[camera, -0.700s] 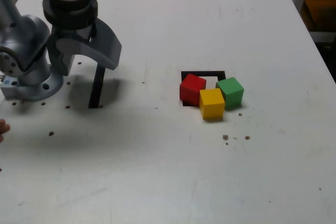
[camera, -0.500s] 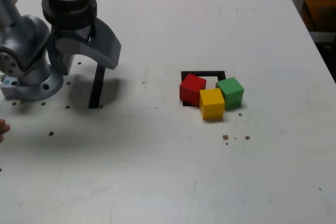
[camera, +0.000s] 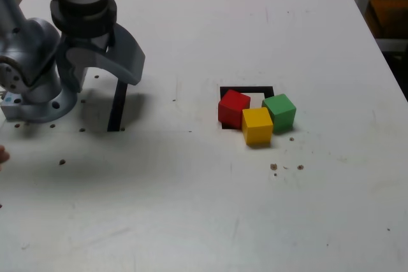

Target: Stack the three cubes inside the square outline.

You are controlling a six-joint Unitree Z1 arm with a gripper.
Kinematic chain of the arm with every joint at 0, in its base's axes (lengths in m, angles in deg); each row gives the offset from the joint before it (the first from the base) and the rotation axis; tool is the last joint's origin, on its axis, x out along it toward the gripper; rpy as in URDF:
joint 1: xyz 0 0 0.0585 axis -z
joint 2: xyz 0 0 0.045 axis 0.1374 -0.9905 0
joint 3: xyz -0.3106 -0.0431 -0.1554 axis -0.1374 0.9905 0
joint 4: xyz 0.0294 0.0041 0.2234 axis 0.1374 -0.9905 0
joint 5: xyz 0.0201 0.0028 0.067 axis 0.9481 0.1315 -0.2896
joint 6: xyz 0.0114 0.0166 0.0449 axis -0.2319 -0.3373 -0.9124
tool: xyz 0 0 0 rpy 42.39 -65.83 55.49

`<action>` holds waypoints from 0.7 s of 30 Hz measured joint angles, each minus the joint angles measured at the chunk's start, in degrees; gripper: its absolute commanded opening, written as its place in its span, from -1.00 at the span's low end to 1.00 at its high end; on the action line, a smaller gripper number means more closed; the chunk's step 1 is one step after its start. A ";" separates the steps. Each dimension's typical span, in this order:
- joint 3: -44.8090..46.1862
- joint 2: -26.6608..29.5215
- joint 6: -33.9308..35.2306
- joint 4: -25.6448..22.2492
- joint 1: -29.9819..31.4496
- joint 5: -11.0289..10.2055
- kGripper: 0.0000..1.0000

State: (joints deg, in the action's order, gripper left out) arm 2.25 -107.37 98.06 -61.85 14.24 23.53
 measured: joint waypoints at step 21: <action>-28.40 -7.07 -3.10 -15.93 -0.87 -5.05 0.93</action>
State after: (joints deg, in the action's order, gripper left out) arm -26.15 -114.43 94.96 -77.78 13.37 18.48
